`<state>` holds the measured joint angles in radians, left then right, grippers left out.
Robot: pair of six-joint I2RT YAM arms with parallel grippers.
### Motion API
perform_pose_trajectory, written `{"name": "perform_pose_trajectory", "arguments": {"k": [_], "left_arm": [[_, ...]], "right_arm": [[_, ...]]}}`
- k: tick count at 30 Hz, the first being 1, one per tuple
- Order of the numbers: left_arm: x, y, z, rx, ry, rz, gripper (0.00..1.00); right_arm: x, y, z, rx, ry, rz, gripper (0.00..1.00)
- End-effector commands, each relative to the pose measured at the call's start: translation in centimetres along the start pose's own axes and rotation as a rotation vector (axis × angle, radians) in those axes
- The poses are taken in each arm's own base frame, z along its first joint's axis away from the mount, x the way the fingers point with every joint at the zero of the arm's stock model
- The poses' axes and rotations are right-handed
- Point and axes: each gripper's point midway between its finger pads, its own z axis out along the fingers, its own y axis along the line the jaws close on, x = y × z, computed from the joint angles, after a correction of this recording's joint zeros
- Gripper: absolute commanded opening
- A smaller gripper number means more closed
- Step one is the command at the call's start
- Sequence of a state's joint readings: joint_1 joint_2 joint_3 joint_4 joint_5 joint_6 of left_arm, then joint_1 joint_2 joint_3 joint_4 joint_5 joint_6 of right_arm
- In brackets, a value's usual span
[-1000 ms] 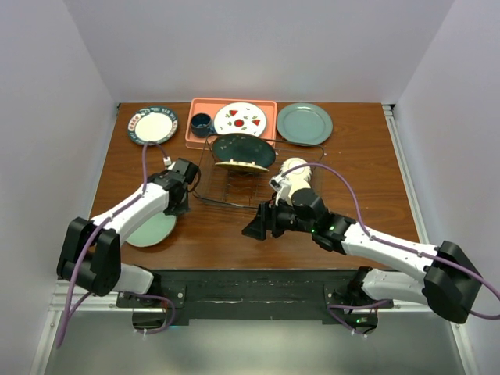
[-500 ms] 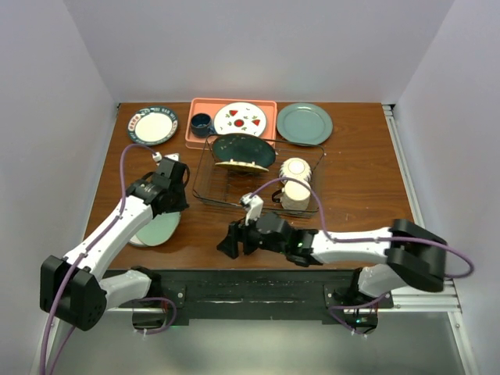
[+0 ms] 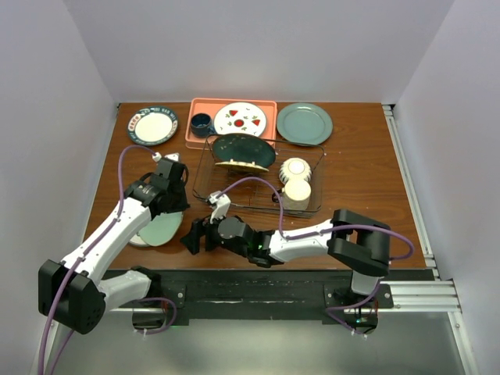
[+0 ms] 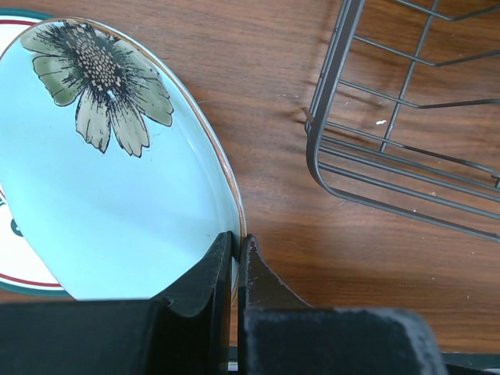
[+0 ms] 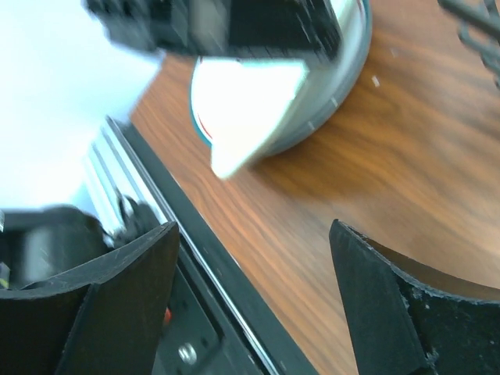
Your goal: Load the mixed dishes into the dish rack
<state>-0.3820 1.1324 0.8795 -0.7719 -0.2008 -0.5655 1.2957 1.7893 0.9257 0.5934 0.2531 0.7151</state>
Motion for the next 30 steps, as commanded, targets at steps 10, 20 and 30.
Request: {"name": "perform_pose_trajectory", "arguments": {"k": [10, 20, 30], "left_arm": [[-1.6, -2.0, -1.1, 0.099, -0.056, -0.061, 0.0], [-0.7, -2.2, -2.1, 0.143, -0.048, -0.075, 0.0], [-0.4, -2.3, -3.3, 0.183, -0.06, -0.095, 0.0]], "right_arm": [[-3.6, -0.3, 4.7, 0.118, -0.275, 0.074, 0.8], [-6.5, 0.2, 6.6, 0.157, -0.418, 0.055, 0.76], [-6.0, 0.0, 8.0, 0.179, -0.418, 0.104, 0.6]]}}
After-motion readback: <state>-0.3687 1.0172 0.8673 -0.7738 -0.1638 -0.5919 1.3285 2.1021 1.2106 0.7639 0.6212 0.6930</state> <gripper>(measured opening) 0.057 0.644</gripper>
